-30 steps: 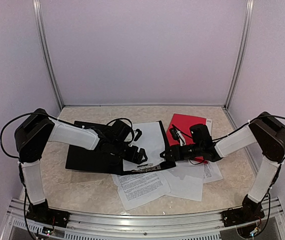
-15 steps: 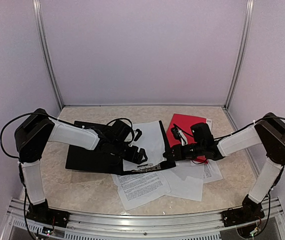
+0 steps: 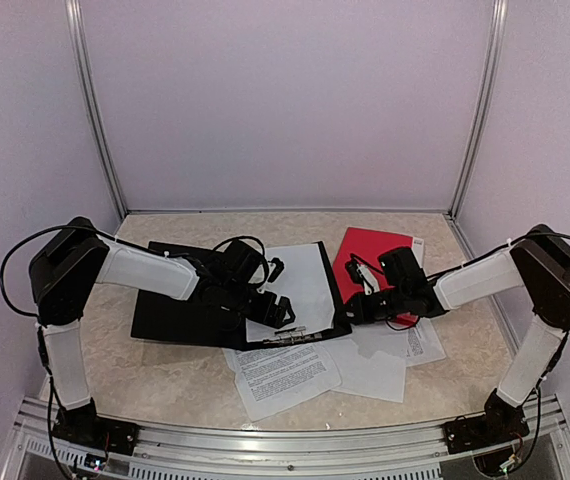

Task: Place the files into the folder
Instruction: Adjust the file in the folder.

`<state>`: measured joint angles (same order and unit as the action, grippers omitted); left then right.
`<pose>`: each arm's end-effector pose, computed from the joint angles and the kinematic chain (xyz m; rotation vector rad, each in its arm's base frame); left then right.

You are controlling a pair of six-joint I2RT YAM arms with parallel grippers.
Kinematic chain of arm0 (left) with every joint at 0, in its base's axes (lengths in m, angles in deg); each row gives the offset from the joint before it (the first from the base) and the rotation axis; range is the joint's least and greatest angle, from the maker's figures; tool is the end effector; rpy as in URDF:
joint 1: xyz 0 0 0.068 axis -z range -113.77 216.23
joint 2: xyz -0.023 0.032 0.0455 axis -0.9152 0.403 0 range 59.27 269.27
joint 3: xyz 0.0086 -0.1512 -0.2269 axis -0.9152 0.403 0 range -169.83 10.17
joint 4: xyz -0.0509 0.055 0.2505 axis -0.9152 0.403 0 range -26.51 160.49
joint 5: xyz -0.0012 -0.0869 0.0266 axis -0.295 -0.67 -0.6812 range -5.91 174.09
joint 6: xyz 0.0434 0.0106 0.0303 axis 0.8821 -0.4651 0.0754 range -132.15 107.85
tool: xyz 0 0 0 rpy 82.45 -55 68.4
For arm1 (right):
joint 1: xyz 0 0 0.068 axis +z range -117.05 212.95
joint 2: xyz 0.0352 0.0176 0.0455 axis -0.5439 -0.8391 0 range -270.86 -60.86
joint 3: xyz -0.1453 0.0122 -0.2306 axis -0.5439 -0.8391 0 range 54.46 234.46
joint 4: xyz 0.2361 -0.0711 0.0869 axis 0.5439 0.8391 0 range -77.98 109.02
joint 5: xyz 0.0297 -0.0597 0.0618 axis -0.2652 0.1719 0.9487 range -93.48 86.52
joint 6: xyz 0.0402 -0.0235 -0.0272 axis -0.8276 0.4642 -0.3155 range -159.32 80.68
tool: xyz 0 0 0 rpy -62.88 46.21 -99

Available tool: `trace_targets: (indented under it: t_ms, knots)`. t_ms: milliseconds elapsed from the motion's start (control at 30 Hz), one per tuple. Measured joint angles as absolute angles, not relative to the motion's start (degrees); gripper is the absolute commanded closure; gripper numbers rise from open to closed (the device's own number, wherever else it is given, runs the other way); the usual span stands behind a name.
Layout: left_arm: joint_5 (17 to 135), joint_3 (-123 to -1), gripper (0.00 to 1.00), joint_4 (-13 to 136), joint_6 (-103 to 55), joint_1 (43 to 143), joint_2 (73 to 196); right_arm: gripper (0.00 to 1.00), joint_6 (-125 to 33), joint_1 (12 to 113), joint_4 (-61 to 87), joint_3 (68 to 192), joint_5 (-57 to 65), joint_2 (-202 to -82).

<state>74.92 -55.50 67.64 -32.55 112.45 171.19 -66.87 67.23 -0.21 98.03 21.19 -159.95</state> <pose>0.2733 -0.2934 0.1388 0.6452 2.4841 -0.6794 0.2620 0.1965 0.1333 -0.3770 2.4476 1.0095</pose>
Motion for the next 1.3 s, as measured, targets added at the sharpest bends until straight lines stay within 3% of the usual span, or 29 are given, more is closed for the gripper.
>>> trace_targets:
  t_ms: [700, 1300]
  knots:
    - [74.94, -55.50, 0.08, 67.61, -32.73, 112.45, 171.19, 0.99, -66.61, 67.34, -1.10, 98.56, 21.78, -155.38]
    - [75.07, -55.50, 0.08, 67.64, -32.75, 112.45, 171.19, 1.00, -66.37, 70.27, -0.69, 99.61, 21.28, -161.18]
